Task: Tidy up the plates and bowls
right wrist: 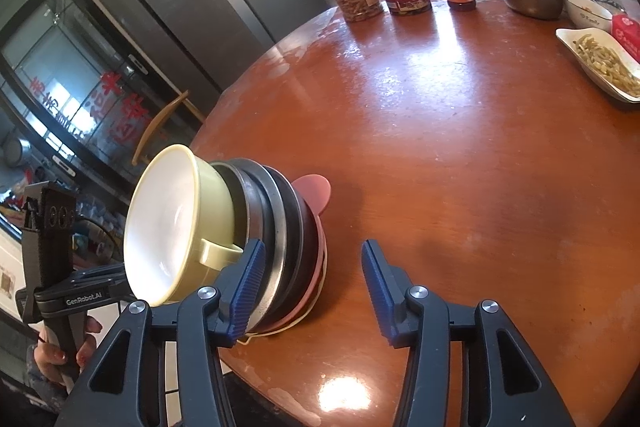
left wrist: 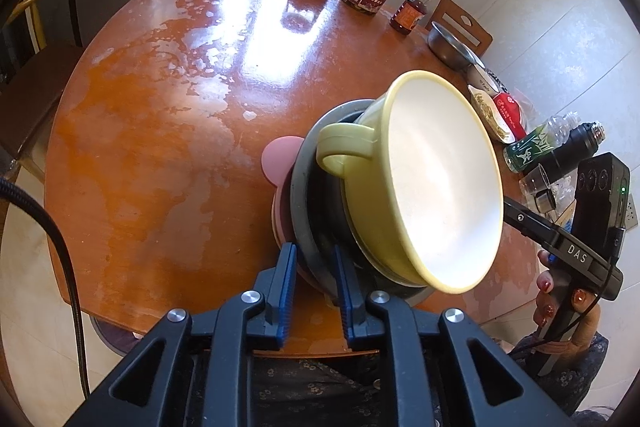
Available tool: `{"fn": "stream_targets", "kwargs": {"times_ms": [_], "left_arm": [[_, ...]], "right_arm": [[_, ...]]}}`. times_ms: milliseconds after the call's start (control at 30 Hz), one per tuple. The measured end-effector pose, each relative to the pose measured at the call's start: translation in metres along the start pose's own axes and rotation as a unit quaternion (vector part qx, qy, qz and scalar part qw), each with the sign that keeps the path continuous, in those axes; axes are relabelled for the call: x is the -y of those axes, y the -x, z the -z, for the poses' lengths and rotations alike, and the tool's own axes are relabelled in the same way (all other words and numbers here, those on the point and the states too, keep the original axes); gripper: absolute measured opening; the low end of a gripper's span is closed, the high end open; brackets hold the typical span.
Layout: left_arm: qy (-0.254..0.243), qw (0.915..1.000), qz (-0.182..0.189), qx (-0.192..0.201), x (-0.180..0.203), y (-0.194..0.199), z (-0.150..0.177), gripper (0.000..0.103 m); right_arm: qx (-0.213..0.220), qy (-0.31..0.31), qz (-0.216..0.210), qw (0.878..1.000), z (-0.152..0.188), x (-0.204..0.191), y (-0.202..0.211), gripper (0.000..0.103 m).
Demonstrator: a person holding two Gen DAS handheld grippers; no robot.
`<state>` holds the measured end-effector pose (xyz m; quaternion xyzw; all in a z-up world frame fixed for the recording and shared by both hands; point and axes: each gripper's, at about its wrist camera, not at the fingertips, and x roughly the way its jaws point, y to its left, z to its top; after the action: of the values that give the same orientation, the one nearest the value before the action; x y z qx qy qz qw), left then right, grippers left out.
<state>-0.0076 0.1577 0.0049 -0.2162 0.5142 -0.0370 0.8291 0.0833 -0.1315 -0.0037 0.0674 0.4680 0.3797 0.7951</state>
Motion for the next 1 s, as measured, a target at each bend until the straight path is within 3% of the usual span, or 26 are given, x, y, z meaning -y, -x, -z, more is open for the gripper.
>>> {"fn": "stream_targets", "kwargs": {"times_ms": [133,367,433,533,633,900,1000], "left_arm": [[0.003,1.0,-0.002,0.003,-0.002,0.004,0.002,0.03],[0.007,0.9997,-0.016,0.017,-0.008,0.014,0.005,0.031],[0.007,0.9995,-0.022,0.024,-0.011,0.02,0.006,0.036],[0.008,0.9989,-0.032,0.035,-0.017,0.029,0.007,0.044],[0.011,0.998,-0.046,0.041,-0.027,0.035,0.007,0.044],[0.012,0.9975,-0.058,0.04,-0.042,0.026,0.006,0.048],[0.002,0.9975,-0.056,0.043,-0.041,0.022,0.006,0.055]], "right_arm": [[0.002,0.001,0.001,1.0,0.0,-0.001,0.002,0.052],[0.008,0.001,0.007,1.0,0.0,0.001,0.007,0.053],[0.009,0.002,0.009,1.0,0.001,0.001,0.009,0.054],[0.009,0.002,0.017,1.0,0.003,0.003,0.01,0.059],[0.008,0.007,0.023,1.0,0.005,0.004,0.01,0.061],[0.005,0.014,0.043,0.999,0.012,0.003,0.012,0.063],[0.006,0.019,0.048,0.999,0.014,0.002,0.013,0.067]]}}
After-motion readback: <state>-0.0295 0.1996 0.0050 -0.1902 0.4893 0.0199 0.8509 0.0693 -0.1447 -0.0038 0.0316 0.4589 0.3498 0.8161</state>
